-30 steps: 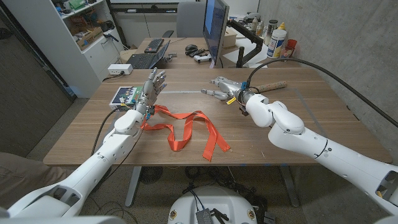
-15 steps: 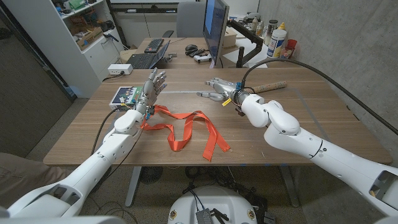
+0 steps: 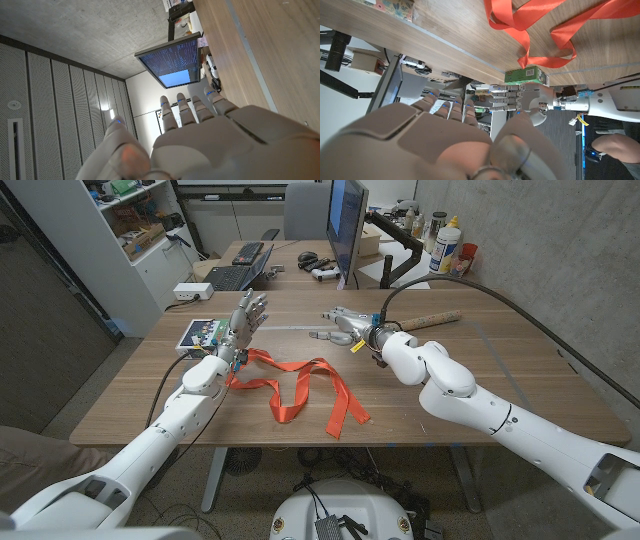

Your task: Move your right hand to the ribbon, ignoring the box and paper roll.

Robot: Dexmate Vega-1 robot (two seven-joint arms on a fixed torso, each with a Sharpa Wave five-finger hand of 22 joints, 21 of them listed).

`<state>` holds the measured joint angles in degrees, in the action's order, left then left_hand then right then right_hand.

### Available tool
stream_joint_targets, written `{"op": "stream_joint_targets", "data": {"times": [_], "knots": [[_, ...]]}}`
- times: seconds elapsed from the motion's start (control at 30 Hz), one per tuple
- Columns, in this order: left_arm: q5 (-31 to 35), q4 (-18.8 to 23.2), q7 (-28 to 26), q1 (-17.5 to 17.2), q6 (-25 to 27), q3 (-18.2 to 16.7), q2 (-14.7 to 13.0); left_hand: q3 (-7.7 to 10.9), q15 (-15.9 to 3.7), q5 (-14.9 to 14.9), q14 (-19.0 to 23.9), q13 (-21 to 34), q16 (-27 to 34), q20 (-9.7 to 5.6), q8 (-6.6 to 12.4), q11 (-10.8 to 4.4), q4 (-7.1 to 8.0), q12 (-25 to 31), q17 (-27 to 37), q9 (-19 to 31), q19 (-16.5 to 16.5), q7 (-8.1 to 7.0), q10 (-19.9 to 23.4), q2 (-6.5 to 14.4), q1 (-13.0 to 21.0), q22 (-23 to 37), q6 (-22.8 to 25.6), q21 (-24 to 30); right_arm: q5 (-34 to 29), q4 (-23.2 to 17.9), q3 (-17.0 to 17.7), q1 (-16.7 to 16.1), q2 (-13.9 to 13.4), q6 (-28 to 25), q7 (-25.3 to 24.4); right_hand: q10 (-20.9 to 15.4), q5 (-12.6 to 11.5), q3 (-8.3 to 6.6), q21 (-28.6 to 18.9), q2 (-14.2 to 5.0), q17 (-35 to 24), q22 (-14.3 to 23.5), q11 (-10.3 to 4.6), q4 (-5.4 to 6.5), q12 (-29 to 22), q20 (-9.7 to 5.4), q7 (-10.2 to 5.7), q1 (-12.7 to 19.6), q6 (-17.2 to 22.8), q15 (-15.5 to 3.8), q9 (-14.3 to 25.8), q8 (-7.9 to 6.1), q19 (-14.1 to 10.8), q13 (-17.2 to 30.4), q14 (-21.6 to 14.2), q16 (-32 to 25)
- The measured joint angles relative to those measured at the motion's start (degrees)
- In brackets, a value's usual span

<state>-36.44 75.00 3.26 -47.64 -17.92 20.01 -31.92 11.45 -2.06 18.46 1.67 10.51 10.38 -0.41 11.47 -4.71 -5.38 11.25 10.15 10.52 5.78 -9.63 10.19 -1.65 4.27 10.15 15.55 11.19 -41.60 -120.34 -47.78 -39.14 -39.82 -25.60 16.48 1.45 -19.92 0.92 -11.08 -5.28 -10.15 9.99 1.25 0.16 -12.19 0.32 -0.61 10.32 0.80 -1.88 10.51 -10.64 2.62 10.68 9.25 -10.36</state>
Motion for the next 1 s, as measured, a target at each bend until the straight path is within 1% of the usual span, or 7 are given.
{"op": "stream_joint_targets", "data": {"times": [0.2, 0.33, 0.57, 0.67, 0.8, 0.93, 1.0], "knots": [[-0.1, 0.6, -0.1, -0.4, 0.0, -0.1, -0.2, 0.0, 0.3, 0.0, -0.3, 0.0, 0.0, 0.0, 0.0, 0.0, 0.0, 0.0, 0.0, 0.0, 0.0, 0.0, 0.0, 0.0, 0.0, 0.0, 0.0, 0.0, 0.2, 0.9, -0.1, 0.0, 0.6, 1.7, -0.2, 0.5, 0.0, 0.02, 0.0, 0.0, 0.0, 0.0, 0.09, 0.02, 0.0, 0.0, -0.12, 0.0, -0.2, -0.18, 0.0, 0.0, 0.0, 0.0, 0.2, 0.0], [-0.1, 0.9, -0.2, -0.7, 0.0, -0.1, -0.3, 0.0, 0.3, 0.2, -0.3, 0.0, 0.0, 0.0, 0.0, 0.0, 0.0, 0.0, 0.0, 0.0, 0.0, 0.0, 0.0, 0.0, 0.0, 0.0, 0.0, 0.0, 0.8, 1.5, -0.2, 0.0, 1.0, 2.8, -0.2, 0.8, 0.0, 0.35, 0.0, 0.0, 0.0, 0.0, -0.18, 0.35, 0.5, 0.0, 0.0, 0.0, -0.6, -0.18, 0.0, 0.0, 0.0, 0.0, 0.2, 0.0], [-0.1, 1.5, -0.7, -1.2, 0.1, -0.2, -0.3, -0.24, 0.3, 0.2, -0.3, 0.0, 0.0, 0.01, 0.0, 0.0, -0.24, 0.0, 0.0, 0.0, 0.0, 0.0, 0.0, 0.0, 0.0, 0.0, 0.0, 0.0, 1.7, 2.6, -0.3, 0.3, 1.4, 4.3, 0.2, 1.1, 0.0, 0.58, 0.0, -0.33, 0.0, 0.0, 0.09, 0.58, 0.5, 0.0, 0.1, -0.8, -1.1, -0.18, 0.0, 0.0, 0.0, 0.0, 0.2, 0.0], [-0.1, 1.7, -0.9, -1.4, 0.1, -0.2, -0.4, -0.24, 0.3, 0.2, -0.3, 0.0, 0.0, 0.01, 0.0, 0.0, -0.24, 0.0, 0.0, 0.0, 0.0, 0.0, 0.0, 0.0, 0.0, 0.0, 0.0, 0.0, 2.0, 3.1, -0.5, 0.5, 1.7, 4.9, 0.6, 1.5, 0.0, 0.58, 0.0, -0.09, -0.1, 0.0, -0.21, 0.58, 0.5, -0.01, -0.11, -1.0, -1.3, -0.18, 0.0, 0.0, 0.0, 0.0, 0.2, 0.0], [0.0, 2.1, -1.2, -1.6, 0.1, -0.3, -0.4, -0.24, 0.3, 0.2, -0.3, 0.0, 0.0, 0.01, 0.0, 0.0, -0.24, 0.0, 0.0, 0.0, 0.0, 0.0, 0.0, 0.0, 0.0, 0.0, 0.0, 0.0, 2.2, 3.4, -0.7, 0.6, 1.9, 5.3, 0.9, 1.5, 0.0, 0.8, 0.0, -0.37, -0.1, 0.0, -0.21, 0.8, 0.5, 0.2, 0.29, -1.4, -1.7, -0.18, 0.0, 0.0, 0.6, 0.0, 0.2, 0.0], [0.2, 2.6, -1.9, -1.9, 0.4, -0.4, -0.7, -0.24, 0.3, 0.2, -0.3, 0.0, 0.0, 0.01, 0.0, 0.0, -0.24, 0.0, 0.0, 0.0, 0.0, 0.0, 0.0, 0.0, 0.0, 0.0, 0.0, 0.0, 2.2, 4.0, -1.0, 0.8, 2.2, 5.5, 1.0, 1.9, 0.0, 0.8, 0.0, -0.16, -0.1, 0.0, 0.2, 0.8, 0.5, 0.19, 0.0, -1.6, -2.1, -0.18, 0.0, 0.0, 0.6, 0.0, 0.2, 0.0], [0.3, 2.9, -2.3, -2.0, 0.6, -0.5, -0.7, -0.24, 0.3, 0.2, -0.3, 0.0, 0.0, 0.01, 0.0, 0.0, -0.24, 0.0, 0.0, 0.0, 0.0, 0.0, 0.0, 0.0, 0.0, 0.0, 0.0, 0.0, 2.2, 4.1, -1.1, 0.8, 2.3, 5.6, 1.1, 1.9, 0.0, 0.8, 0.0, -0.16, -0.1, 0.0, 0.2, 0.8, 0.5, 0.19, 0.4, -1.6, -2.4, -0.18, 0.0, 0.26, 0.6, 0.0, 0.2, 0.0]]}}
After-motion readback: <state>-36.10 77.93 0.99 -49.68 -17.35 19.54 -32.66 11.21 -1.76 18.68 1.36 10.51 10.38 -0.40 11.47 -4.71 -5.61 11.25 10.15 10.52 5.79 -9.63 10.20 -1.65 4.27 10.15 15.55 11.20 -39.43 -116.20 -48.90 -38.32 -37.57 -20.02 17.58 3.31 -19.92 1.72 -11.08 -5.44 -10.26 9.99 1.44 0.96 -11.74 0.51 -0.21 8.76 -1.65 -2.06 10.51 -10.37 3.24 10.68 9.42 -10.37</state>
